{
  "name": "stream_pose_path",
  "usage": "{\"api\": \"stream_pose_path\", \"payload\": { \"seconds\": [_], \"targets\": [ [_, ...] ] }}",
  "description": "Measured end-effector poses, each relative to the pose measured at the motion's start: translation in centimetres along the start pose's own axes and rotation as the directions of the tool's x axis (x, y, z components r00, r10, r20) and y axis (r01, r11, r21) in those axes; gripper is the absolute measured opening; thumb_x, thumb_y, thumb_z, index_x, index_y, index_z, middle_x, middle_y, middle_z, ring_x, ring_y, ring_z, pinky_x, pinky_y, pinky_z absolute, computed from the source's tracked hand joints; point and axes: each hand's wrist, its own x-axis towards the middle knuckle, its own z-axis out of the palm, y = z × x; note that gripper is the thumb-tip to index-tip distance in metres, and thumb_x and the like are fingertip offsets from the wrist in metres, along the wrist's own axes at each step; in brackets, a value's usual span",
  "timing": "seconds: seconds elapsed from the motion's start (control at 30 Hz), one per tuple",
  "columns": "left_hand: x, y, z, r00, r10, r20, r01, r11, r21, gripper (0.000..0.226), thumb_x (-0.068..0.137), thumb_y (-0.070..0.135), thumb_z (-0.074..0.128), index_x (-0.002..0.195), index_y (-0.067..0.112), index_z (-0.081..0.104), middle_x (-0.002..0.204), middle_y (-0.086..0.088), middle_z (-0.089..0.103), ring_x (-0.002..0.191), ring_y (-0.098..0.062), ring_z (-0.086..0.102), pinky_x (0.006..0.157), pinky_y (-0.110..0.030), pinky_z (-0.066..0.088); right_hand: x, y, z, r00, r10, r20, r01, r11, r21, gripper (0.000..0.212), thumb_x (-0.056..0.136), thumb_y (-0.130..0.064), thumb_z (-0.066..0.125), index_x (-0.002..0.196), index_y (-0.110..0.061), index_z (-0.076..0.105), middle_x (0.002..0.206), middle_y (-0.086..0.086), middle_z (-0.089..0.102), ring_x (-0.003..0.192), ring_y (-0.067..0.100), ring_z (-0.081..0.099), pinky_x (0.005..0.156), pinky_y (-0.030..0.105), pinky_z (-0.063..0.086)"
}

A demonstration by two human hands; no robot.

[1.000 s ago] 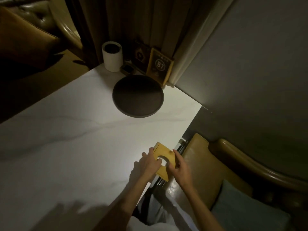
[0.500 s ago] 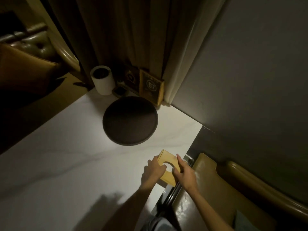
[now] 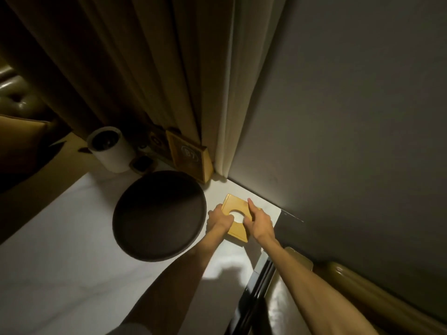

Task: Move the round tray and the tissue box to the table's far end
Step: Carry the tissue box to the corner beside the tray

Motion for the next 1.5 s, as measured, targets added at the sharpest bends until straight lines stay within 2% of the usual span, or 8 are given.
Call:
{"api": "stream_pose_path", "payload": {
  "seconds": [0.37, 0.47, 0.6, 0.8, 0.93, 1.0, 1.13, 1.5],
  "targets": [
    [4.0, -1.9, 1.9, 0.996, -0.07, 0.062, 0.065, 0.995, 0.081, 0.058, 0.089, 0.03, 0.053, 0.143, 0.016, 0.036, 0.145, -0.013, 0.045, 0.13, -0.035, 0.047, 0.109, -0.047, 0.042, 2.2, 1.6, 2.7, 0.995, 0.042, 0.094, -0.024, 0.983, -0.183, 0.058, 0.102, -0.035, 0.041, 0.156, -0.035, 0.019, 0.142, 0.016, 0.047, 0.122, 0.034, 0.054, 0.104, 0.045, 0.046],
    [3.4, -2.9, 2.7, 0.994, 0.073, 0.08, -0.085, 0.983, 0.163, 0.068, 0.095, 0.039, 0.047, 0.153, 0.022, 0.014, 0.157, -0.013, 0.026, 0.143, -0.036, 0.03, 0.115, -0.048, 0.034, 1.2, 1.9, 2.9, 0.994, 0.027, 0.103, -0.003, 0.973, -0.23, 0.066, 0.101, -0.043, 0.044, 0.157, -0.031, 0.011, 0.164, 0.015, 0.01, 0.146, 0.037, 0.03, 0.112, 0.048, 0.039],
    [-0.3, -6.8, 4.8, 0.889, 0.455, -0.053, -0.36, 0.766, 0.532, 0.061, 0.094, 0.051, 0.036, 0.145, 0.018, 0.041, 0.154, -0.01, 0.039, 0.143, -0.031, 0.036, 0.108, -0.054, 0.041, -2.2, 3.2, 4.5, 0.953, -0.289, 0.086, 0.294, 0.831, -0.472, 0.074, 0.093, -0.049, 0.055, 0.153, -0.019, 0.025, 0.159, 0.016, 0.02, 0.146, 0.036, 0.027, 0.106, 0.04, 0.049],
    [-0.2, -12.4, 3.2, 0.721, 0.692, 0.045, -0.497, 0.47, 0.729, 0.056, 0.088, 0.043, 0.056, 0.138, 0.02, 0.052, 0.149, -0.003, 0.044, 0.137, -0.024, 0.046, 0.112, -0.057, 0.028, -3.4, 5.4, 5.7, 0.96, -0.236, 0.152, 0.281, 0.814, -0.509, 0.083, 0.093, 0.005, 0.052, 0.158, -0.019, 0.006, 0.168, 0.006, 0.002, 0.155, 0.025, 0.002, 0.118, 0.034, 0.034],
    [0.2, -10.7, 1.5, 0.789, 0.603, 0.118, -0.468, 0.466, 0.751, 0.061, 0.083, 0.057, 0.055, 0.136, 0.029, 0.047, 0.141, 0.003, 0.057, 0.131, -0.016, 0.053, 0.107, -0.07, -0.01, -2.3, 4.3, 5.2, 0.956, -0.226, 0.19, 0.294, 0.775, -0.559, 0.078, 0.093, 0.004, 0.043, 0.158, -0.02, 0.006, 0.168, 0.007, 0.002, 0.155, 0.027, 0.005, 0.11, 0.04, 0.043],
    [0.8, -9.6, 0.9, 0.83, 0.543, 0.127, -0.427, 0.472, 0.772, 0.063, 0.084, 0.059, 0.056, 0.139, 0.03, 0.049, 0.147, 0.002, 0.049, 0.135, -0.013, 0.048, 0.105, -0.074, -0.007, -1.2, 3.4, 4.6, 0.956, -0.196, 0.218, 0.289, 0.752, -0.593, 0.075, 0.095, 0.003, 0.041, 0.158, -0.02, 0.007, 0.168, 0.006, 0.002, 0.155, 0.027, 0.005, 0.106, 0.043, 0.046],
    [3.5, -6.8, 0.5, 0.904, 0.343, 0.257, -0.42, 0.588, 0.691, 0.072, 0.094, 0.062, 0.029, 0.152, 0.034, -0.004, 0.163, 0.009, -0.014, 0.151, -0.013, -0.011, 0.1, -0.082, -0.01, 1.2, 1.1, 3.1, 0.962, -0.081, 0.261, 0.23, 0.756, -0.613, 0.073, 0.097, -0.007, 0.049, 0.157, -0.021, 0.01, 0.167, 0.001, 0.001, 0.155, 0.021, 0.005, 0.105, 0.044, 0.047],
    [5.9, -1.7, 0.5, 0.924, 0.267, 0.273, -0.382, 0.633, 0.674, 0.065, 0.1, 0.045, 0.034, 0.153, 0.032, -0.003, 0.163, 0.007, -0.015, 0.15, -0.018, -0.016, 0.099, -0.085, -0.006, 5.6, -0.7, 0.3, 0.941, 0.112, 0.32, 0.126, 0.761, -0.636, 0.087, 0.088, -0.059, 0.057, 0.156, -0.031, 0.01, 0.166, -0.006, 0.004, 0.152, 0.041, -0.006, 0.11, 0.07, 0.026]
  ]
}}
